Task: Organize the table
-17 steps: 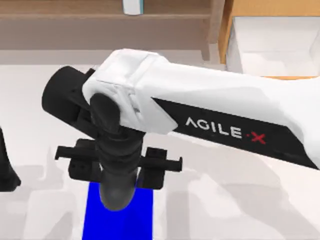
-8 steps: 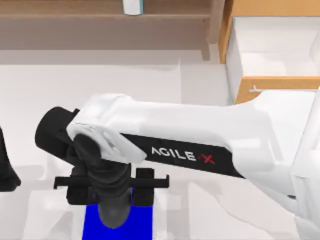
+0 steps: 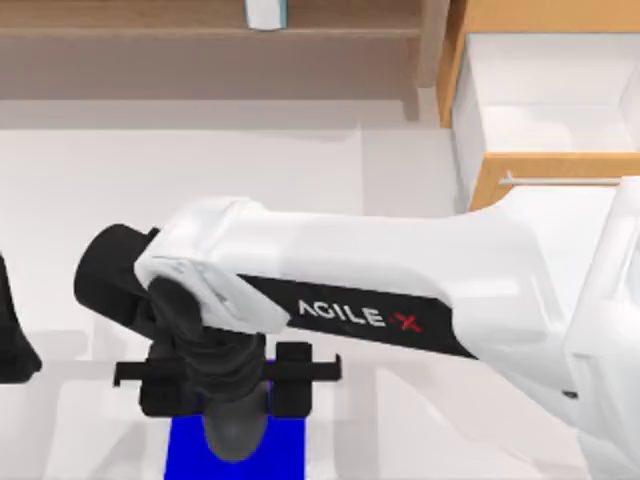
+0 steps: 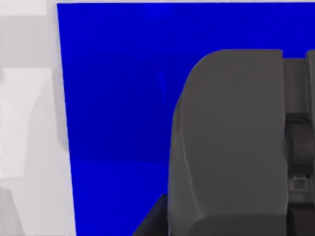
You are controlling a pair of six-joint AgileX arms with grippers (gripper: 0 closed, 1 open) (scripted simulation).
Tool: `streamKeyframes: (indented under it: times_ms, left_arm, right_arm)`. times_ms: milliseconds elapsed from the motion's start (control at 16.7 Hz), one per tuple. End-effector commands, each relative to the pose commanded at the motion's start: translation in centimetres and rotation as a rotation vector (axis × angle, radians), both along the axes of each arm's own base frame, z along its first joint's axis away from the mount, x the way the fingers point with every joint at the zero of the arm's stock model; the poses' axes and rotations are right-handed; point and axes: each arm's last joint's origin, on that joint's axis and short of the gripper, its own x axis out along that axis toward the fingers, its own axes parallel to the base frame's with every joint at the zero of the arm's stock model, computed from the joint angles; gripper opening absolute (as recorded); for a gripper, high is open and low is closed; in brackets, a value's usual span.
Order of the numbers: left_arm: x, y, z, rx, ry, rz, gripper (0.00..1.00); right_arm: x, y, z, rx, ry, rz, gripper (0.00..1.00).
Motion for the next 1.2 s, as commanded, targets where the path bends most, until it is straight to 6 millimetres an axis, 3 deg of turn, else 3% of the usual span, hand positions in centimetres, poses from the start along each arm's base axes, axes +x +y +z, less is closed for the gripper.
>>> streamKeyframes:
  times_ms: [660,1200]
  left_arm:
    - [0.00,0.00,0.00,0.000,0.000,0.000,1.00]
    - [0.00,0.00,0.00,0.000,0.000,0.000,1.00]
  right_arm:
    - [0.00,0.00,0.00,0.000,0.000,0.000,0.98]
    - [0.12,-0.06,0.03,0.001,0.000,-0.003,1.00]
